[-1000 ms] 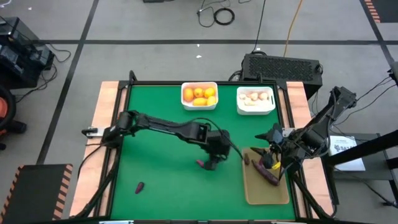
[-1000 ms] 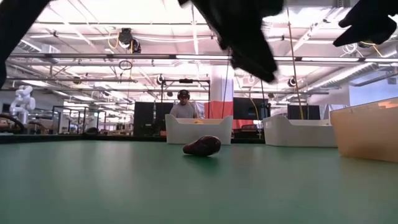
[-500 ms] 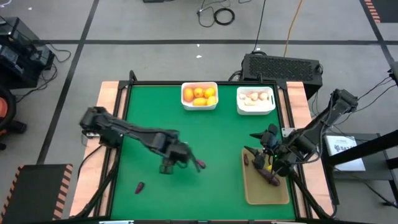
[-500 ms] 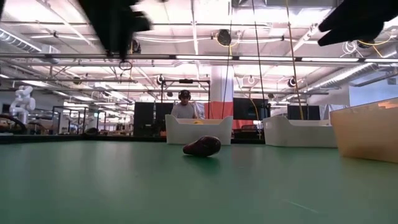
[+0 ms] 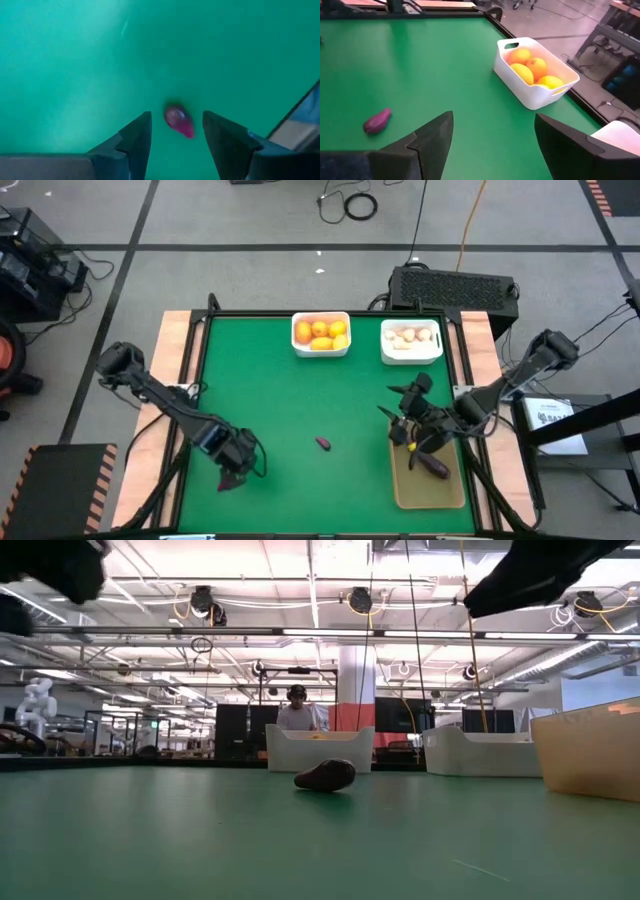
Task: Sort produce into baskets
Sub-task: Put the purple eggplant into the light orange bin
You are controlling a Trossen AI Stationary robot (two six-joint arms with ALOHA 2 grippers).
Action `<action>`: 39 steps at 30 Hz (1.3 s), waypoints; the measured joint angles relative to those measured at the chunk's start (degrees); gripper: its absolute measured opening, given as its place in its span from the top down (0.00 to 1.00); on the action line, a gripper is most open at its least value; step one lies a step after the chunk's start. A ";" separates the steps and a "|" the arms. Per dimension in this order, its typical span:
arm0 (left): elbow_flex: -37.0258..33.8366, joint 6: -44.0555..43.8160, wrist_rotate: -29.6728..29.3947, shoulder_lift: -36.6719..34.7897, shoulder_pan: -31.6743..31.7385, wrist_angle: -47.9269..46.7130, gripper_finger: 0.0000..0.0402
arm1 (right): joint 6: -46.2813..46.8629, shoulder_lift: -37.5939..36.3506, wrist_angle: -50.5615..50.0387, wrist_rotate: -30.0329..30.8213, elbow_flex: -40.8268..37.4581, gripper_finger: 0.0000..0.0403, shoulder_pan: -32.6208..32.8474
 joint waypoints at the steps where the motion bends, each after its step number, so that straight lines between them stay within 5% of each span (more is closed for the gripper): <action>1: -0.07 -3.89 0.68 0.02 -0.78 -0.04 0.54 | 0.00 0.36 0.23 -0.12 0.00 0.33 -0.57; 8: -0.07 -22.38 -0.76 0.35 -6.50 2.99 0.54 | -0.04 2.71 0.79 -5.15 0.00 0.33 -3.18; 16: -4.27 -34.07 -2.73 1.83 -10.92 6.99 0.54 | -1.33 4.13 1.53 -8.59 0.00 0.33 -4.86; 39: -15.59 -37.35 -3.14 3.73 -13.93 24.89 0.54 | -3.65 4.27 4.98 -9.57 0.00 0.33 -5.16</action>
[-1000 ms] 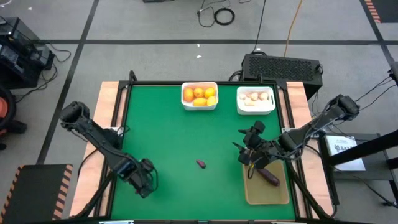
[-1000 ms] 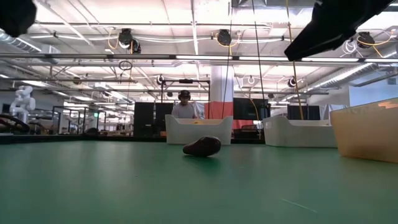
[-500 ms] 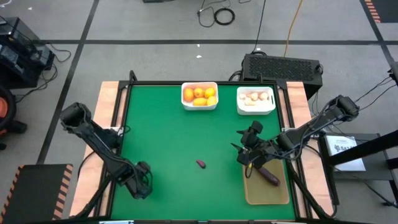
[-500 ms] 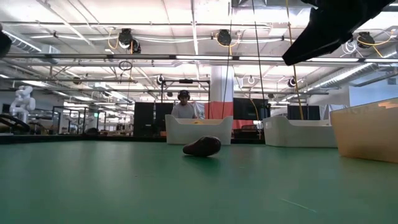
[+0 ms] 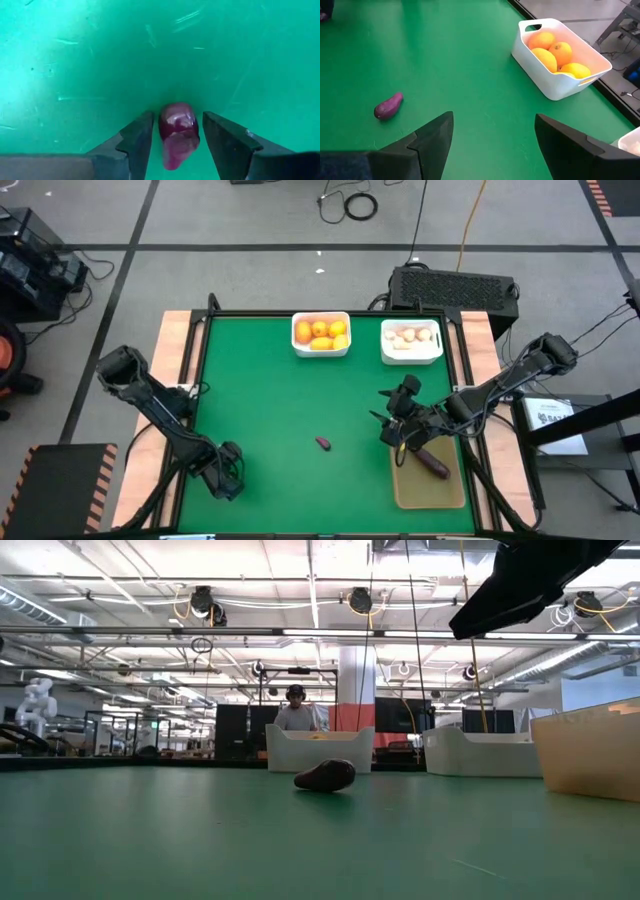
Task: Sort produce into baskets
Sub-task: Put the purple eggplant into the light orange bin
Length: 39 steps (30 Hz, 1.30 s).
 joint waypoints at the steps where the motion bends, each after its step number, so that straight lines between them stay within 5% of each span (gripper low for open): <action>1: -0.02 0.40 0.01 0.29 0.00 0.05 0.54 | 0.00 0.00 0.00 0.00 0.00 0.33 0.00; 11: -0.27 4.21 0.24 -0.85 0.58 -0.12 0.73 | -0.40 0.00 0.00 0.00 0.00 0.33 0.00; 14: 0.57 8.24 -4.36 -0.94 1.43 1.02 0.76 | -0.44 -0.02 0.17 0.02 0.00 0.33 0.00; 19: 1.01 22.49 -18.19 -0.92 5.63 13.57 0.75 | -0.02 -0.04 0.42 0.00 0.00 0.33 0.00; 24: 1.11 45.39 -25.68 -0.38 12.97 31.06 0.75 | 2.07 -0.04 0.62 -2.51 0.00 0.33 0.07; 29: 1.11 65.08 -24.73 3.29 22.48 51.39 0.75 | 3.06 -0.04 1.23 -9.40 0.00 0.33 0.07; 33: 3.01 77.11 -16.55 10.98 27.95 70.33 0.75 | 6.29 -0.06 -0.02 -10.53 0.02 0.33 0.11; 39: 19.42 85.51 -8.58 26.68 33.26 73.73 0.75 | 16.69 -0.88 -8.82 -10.68 0.02 0.33 1.21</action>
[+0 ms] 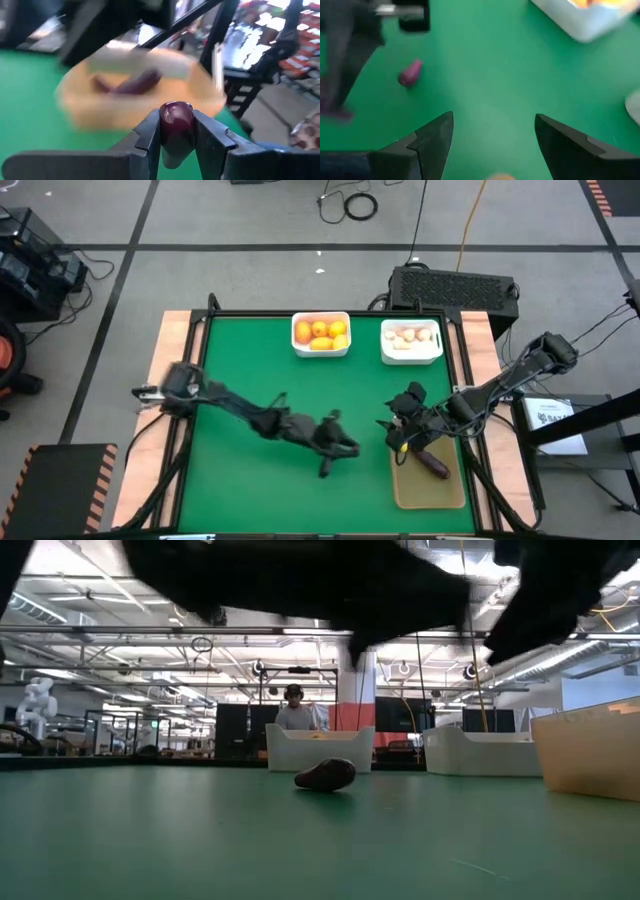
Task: Sort produce into baskets
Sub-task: Put the purple eggplant into the light orange bin
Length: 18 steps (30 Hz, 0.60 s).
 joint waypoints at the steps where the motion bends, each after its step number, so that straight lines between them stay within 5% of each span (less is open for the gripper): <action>1: 4.00 0.46 1.81 2.92 0.55 0.06 0.75 | 2.08 -0.28 -1.88 -0.01 0.00 0.33 0.48; 10: 35.41 6.45 6.49 22.94 3.00 -2.85 0.75 | 28.39 -4.74 -24.26 0.67 0.00 0.33 9.36; 18: 52.31 7.49 6.50 33.17 4.74 -12.54 0.75 | 38.51 -5.09 -33.12 0.13 0.00 0.33 18.05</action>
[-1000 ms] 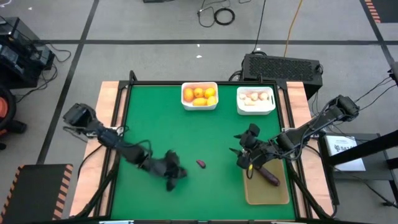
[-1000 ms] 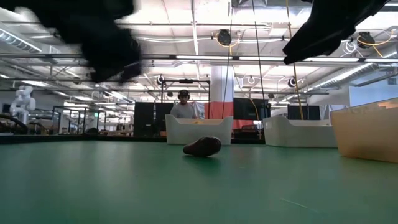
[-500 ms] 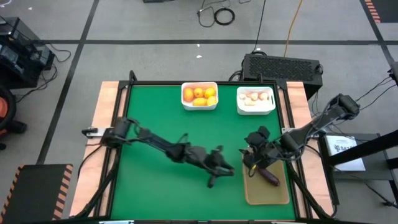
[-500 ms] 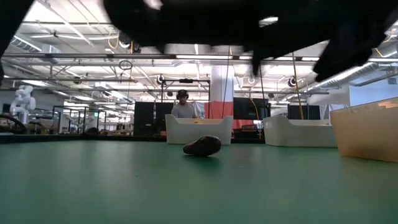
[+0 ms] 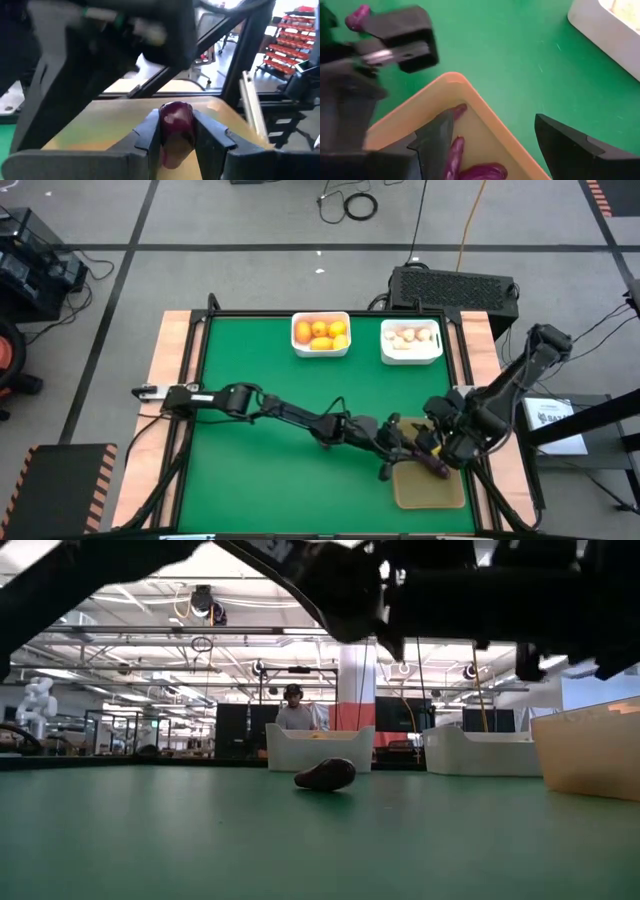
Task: Sort produce into baskets
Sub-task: Put the purple eggplant into the light orange bin
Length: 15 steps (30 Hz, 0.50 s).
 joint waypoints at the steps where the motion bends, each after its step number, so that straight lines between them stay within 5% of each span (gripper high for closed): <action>1: 0.93 -0.04 0.00 0.91 0.13 -0.08 0.75 | 0.63 0.00 -0.47 0.07 0.00 0.33 0.52; 8: 1.84 3.37 0.00 2.92 0.49 -0.90 0.72 | 1.52 0.00 -1.26 0.81 0.00 0.33 1.55; 15: 1.86 4.61 0.00 2.48 0.42 -1.27 0.53 | 1.00 0.00 -1.27 3.18 0.00 0.33 1.55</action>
